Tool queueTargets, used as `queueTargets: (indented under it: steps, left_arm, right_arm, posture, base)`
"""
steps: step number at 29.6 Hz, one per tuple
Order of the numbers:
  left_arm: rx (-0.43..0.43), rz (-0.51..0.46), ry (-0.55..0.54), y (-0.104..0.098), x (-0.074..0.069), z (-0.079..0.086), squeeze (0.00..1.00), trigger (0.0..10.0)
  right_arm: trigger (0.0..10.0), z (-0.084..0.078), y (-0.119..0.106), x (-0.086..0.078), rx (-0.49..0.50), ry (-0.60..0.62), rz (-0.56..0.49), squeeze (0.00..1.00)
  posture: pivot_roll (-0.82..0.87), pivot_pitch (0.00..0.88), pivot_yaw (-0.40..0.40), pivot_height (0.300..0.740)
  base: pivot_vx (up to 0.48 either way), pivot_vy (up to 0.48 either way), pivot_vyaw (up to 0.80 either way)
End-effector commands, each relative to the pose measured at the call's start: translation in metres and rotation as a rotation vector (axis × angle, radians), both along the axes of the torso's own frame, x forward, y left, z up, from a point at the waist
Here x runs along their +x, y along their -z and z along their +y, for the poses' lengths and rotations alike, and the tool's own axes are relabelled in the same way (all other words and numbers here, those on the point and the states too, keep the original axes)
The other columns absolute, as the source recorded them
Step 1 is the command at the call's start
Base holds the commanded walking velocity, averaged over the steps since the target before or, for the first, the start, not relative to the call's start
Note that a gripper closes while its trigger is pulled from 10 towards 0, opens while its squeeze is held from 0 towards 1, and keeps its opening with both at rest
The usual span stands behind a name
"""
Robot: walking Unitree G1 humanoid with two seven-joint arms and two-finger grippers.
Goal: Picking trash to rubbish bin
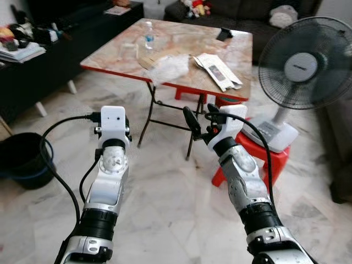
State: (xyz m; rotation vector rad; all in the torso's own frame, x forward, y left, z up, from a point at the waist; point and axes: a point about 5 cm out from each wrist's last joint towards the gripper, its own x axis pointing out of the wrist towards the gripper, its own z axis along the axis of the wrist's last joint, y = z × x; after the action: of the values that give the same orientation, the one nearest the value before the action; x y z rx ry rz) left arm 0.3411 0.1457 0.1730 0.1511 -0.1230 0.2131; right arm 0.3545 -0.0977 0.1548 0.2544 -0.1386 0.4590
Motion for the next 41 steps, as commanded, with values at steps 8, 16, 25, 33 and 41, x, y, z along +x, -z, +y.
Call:
queueTargets:
  steps: [8, 16, 25, 33, 41]
  left_arm:
    - [0.014, -0.037, 0.015, -0.0109, -0.001, -0.0046, 0.0, 10.0]
    - [0.016, -0.043, 0.036, -0.013, -0.0003, -0.0106, 0.0, 10.0]
    - [0.041, -0.044, 0.04, -0.0168, 0.0019, -0.0069, 0.0, 10.0]
    - [0.048, -0.044, 0.031, -0.0173, 0.0016, -0.0049, 0.0, 10.0]
    - [0.054, -0.043, 0.037, -0.018, 0.002, -0.0055, 0.0, 10.0]
  right_arm:
    - [10.0, -0.0051, -0.0006, 0.0011, -0.053, 0.038, -0.016, 0.0]
    - [10.0, -0.0107, 0.0027, 0.0035, -0.026, 0.073, 0.021, 0.0]
    - [10.0, -0.0094, 0.0005, 0.0043, -0.007, 0.089, 0.01, 0.0]
    - [10.0, -0.0074, -0.0035, 0.0077, 0.005, 0.088, 0.004, 0.0]
    - [10.0, -0.0083, -0.0033, 0.0072, 0.011, 0.091, -0.002, 0.0]
  posture:
    - [0.02, 0.0, -0.069, 0.74]
    - [0.02, 0.0, -0.062, 0.74]
    - [0.05, 0.0, -0.046, 0.74]
    - [0.06, 0.0, -0.051, 0.74]
    - [0.06, 0.0, -0.051, 0.74]
  base:
    - [0.349, 0.0, 0.41]
    - [0.347, 0.0, 0.15]
    - [0.349, 0.0, 0.0]
    - [0.355, 0.0, 0.0]
    - [0.368, 0.0, 0.0]
